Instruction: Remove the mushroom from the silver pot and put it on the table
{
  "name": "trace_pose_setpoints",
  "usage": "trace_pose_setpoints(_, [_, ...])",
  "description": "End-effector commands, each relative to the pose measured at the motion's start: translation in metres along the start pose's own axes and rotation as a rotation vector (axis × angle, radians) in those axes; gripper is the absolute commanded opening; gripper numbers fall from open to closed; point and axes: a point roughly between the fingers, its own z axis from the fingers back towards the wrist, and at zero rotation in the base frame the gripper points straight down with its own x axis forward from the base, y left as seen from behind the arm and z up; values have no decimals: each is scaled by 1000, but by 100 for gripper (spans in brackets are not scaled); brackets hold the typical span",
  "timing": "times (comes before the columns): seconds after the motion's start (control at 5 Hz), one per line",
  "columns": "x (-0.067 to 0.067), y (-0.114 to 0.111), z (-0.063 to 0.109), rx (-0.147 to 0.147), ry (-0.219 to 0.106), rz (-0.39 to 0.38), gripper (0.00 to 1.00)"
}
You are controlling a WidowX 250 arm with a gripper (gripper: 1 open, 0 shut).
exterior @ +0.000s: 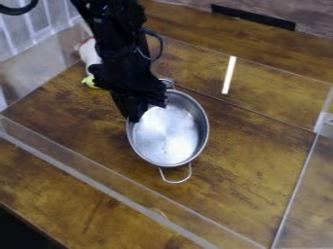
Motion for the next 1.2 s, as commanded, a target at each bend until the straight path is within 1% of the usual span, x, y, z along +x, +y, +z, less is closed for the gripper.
trace_pose_setpoints(0.0, [3,-1,9,1,-36,38,0])
trace_pose_setpoints(0.2, [-1,-7,8,-3,-31,65,0])
trace_pose_setpoints(0.6, [10,-5,-8,-37,-30,51,0])
trace_pose_setpoints(1.0, [13,-17,-10,-29,-41,89,0])
